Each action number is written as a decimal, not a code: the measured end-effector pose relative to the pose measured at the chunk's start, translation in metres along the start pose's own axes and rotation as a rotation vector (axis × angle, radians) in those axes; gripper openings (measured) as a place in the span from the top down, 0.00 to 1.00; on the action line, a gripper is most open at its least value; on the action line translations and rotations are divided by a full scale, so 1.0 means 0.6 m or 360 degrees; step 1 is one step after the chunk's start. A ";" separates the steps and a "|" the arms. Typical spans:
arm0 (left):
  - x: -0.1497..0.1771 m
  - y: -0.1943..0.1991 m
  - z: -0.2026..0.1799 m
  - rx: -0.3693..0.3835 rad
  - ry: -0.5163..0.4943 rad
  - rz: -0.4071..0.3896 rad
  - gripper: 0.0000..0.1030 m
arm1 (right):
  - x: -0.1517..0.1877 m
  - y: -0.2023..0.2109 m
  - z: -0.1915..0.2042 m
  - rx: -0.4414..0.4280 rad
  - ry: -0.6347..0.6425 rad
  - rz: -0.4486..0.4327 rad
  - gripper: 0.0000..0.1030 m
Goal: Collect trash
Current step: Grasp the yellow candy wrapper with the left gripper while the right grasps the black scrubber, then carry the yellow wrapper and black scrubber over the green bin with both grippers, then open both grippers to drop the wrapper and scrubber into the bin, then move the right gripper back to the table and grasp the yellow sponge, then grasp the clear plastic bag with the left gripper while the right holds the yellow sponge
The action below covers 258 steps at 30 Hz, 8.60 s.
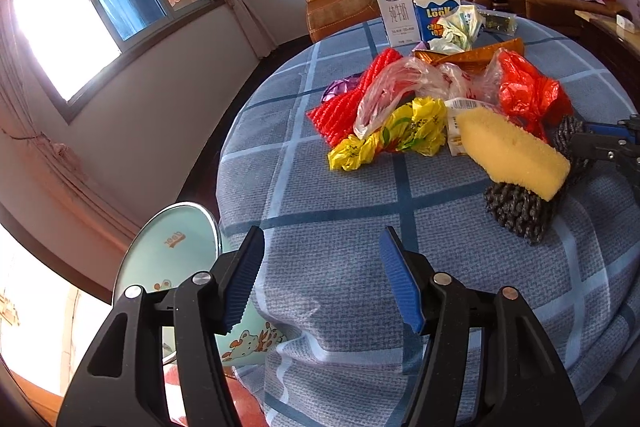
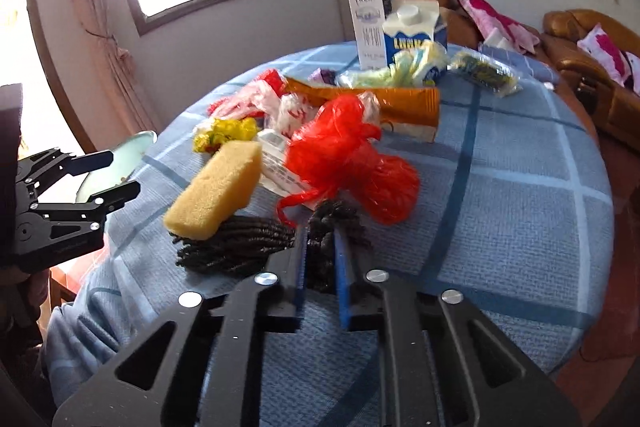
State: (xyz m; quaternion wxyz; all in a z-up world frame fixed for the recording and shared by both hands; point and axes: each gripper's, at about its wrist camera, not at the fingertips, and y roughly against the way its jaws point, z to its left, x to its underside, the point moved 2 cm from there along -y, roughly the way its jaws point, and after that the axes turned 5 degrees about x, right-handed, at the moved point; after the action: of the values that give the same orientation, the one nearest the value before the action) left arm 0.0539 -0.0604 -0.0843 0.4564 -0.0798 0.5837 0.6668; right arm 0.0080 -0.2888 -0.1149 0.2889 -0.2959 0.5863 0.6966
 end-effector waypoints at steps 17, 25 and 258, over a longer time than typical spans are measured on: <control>-0.006 -0.008 0.014 -0.0033 0.0023 0.0001 0.42 | -0.073 0.119 -0.079 0.0116 -0.0228 -0.0404 0.89; -0.032 -0.043 0.023 -0.0027 0.0047 -0.0017 0.42 | -0.088 0.121 -0.144 0.0210 -0.0366 -0.0419 0.89; -0.116 -0.079 0.020 0.0299 0.0038 0.0053 1.00 | -0.107 0.051 -0.151 0.0249 -0.0294 -0.0359 0.88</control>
State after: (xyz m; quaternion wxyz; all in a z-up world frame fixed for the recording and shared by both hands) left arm 0.1318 -0.0906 -0.0698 0.4437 -0.0352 0.6503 0.6157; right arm 0.0340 -0.3863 -0.0591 0.4401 -0.2712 0.5729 0.6361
